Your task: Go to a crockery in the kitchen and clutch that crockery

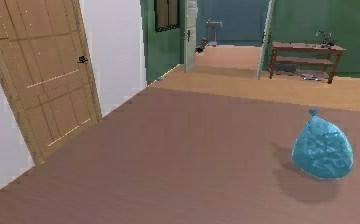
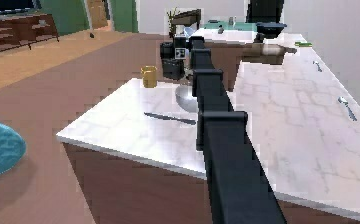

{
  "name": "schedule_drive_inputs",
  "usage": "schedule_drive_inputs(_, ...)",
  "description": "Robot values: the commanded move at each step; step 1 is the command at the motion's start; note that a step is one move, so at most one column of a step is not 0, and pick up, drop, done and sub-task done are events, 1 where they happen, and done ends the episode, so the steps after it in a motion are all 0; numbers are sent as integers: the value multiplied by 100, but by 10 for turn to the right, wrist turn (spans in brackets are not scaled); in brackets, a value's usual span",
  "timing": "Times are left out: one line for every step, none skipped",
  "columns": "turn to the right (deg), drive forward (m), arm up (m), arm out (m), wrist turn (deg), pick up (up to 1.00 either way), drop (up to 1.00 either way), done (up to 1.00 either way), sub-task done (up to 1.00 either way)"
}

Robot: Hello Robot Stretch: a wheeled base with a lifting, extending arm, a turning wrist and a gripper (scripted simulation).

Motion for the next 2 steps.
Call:
schedule_drive_inputs(0,0,-12,0,0,0,0,0,0)
schedule_drive_inputs(0,0,0,0,0,100,0,0,0)
